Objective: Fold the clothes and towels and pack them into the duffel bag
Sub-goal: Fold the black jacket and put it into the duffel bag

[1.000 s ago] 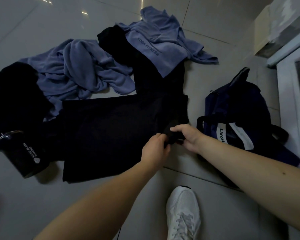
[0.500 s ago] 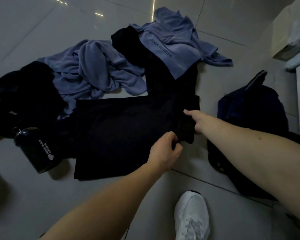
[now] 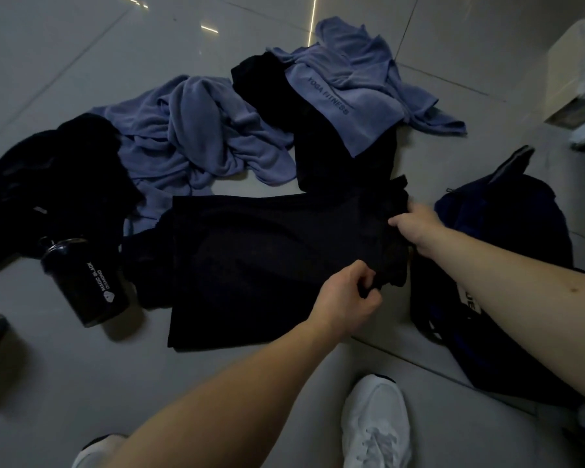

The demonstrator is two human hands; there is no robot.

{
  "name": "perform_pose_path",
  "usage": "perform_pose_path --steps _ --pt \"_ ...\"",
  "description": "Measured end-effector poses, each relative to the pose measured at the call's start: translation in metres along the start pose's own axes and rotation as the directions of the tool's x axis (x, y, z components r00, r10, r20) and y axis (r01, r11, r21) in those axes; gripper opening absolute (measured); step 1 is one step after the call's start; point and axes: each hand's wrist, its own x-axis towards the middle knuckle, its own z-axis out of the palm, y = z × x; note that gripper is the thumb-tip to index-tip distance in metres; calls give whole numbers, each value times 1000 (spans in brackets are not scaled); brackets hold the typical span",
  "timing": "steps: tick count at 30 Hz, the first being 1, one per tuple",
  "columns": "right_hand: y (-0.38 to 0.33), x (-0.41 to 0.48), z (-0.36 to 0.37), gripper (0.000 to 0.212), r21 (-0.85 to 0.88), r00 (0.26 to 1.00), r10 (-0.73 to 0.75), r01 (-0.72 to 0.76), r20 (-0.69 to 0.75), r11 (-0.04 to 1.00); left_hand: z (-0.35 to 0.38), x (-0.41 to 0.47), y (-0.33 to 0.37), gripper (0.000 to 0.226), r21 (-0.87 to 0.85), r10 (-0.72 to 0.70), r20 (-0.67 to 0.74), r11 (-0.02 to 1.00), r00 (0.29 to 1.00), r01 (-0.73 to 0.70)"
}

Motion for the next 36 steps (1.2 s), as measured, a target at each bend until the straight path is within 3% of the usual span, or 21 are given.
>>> perform_pose_path --steps 4,11,14,18,23,27,31,33,36 --pt "-3 -7 -7 29 64 995 -92 91 21 994 7 -6 12 21 -95 -35 -6 995 999 34" --pt "-34 -32 26 26 85 966 -251 245 65 966 -14 -38 18 29 -357 -107 -152 933 983 46" --pt "-58 -53 52 28 -8 926 -364 367 95 930 -31 -58 14 31 -388 -118 -263 922 958 7" --pt "-83 -88 98 31 -169 840 -488 531 238 830 -53 -86 -4 34 -443 -210 -378 896 902 23" --pt "-84 -122 163 31 -312 786 -503 610 360 729 -74 -112 -44 37 -502 -368 -493 860 788 88" --pt "-73 -139 217 38 -331 765 -478 628 431 704 -88 -131 -85 36 -530 -505 -538 825 675 196" --pt "-49 -144 251 79 -388 743 -307 600 595 699 -102 -146 -113 34 -536 -665 -461 736 587 413" --pt "-36 -141 254 77 -425 761 -288 586 582 690 -108 -152 -123 35 -471 -716 -433 698 548 540" --pt "-17 -134 239 59 -418 780 -375 597 500 685 -113 -156 -132 37 -418 -760 -412 648 503 637"
